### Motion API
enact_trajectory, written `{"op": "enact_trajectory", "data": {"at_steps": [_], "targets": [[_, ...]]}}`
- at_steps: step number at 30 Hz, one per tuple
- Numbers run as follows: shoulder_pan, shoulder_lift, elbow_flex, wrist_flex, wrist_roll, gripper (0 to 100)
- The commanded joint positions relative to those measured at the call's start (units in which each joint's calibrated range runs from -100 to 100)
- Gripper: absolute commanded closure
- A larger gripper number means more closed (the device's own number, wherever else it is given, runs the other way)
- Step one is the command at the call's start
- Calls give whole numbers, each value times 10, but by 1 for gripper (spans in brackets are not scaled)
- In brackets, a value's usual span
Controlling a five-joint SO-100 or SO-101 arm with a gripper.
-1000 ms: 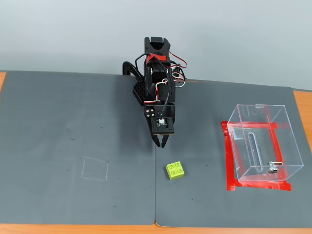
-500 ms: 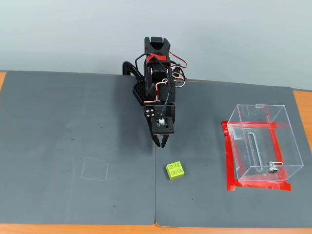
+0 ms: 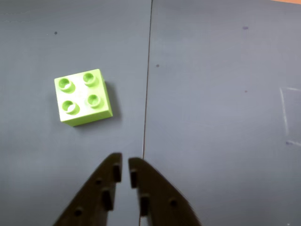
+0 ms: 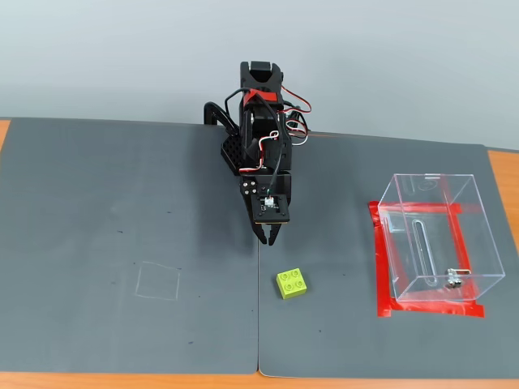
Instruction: Pick the green lego block and place it into the transparent box
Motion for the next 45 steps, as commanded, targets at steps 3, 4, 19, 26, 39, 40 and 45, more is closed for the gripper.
{"op": "enact_trajectory", "data": {"at_steps": [3, 4, 19, 26, 39, 40, 45], "targets": [[3, -6, 4, 2, 0, 98], [3, -6, 4, 2, 0, 98], [7, -6, 4, 2, 0, 98], [2, -6, 4, 2, 4, 98], [-57, -4, -18, 9, -1, 98], [-57, -3, -27, 12, -1, 98], [-54, 8, -76, 13, -1, 97]]}}
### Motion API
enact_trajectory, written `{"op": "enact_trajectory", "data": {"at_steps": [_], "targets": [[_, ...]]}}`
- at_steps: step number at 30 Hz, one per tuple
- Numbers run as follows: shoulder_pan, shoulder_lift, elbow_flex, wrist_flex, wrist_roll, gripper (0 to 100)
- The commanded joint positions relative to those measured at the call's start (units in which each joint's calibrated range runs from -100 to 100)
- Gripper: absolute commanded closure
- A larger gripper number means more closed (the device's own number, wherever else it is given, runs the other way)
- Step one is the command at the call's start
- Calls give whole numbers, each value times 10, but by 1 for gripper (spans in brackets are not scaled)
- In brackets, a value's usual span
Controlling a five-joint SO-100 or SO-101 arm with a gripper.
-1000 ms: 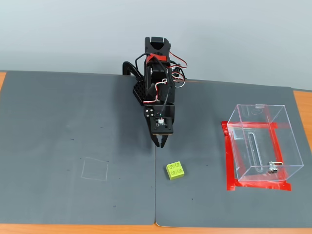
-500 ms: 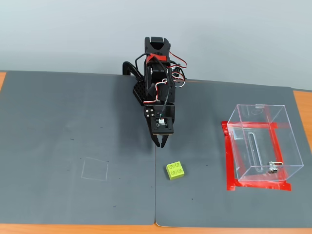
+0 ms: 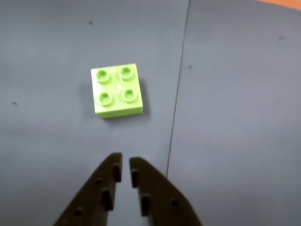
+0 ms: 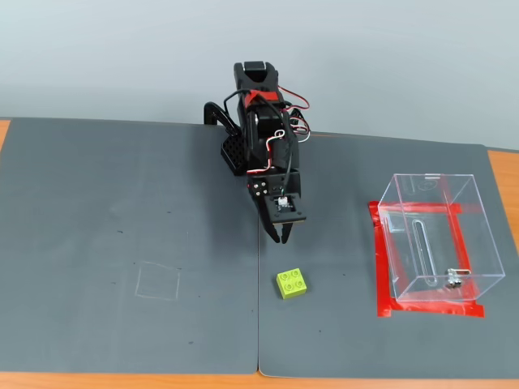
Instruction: Pick the green lego block and place it into the transparent box
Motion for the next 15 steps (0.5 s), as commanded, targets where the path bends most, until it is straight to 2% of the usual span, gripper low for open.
{"op": "enact_trajectory", "data": {"at_steps": [1, 4, 11, 15], "targets": [[0, 22, -55, 2, -1, 97], [3, 87, -93, 2, -1, 97], [3, 261, -221, 36, 5, 79], [4, 330, -283, 63, 5, 76]]}}
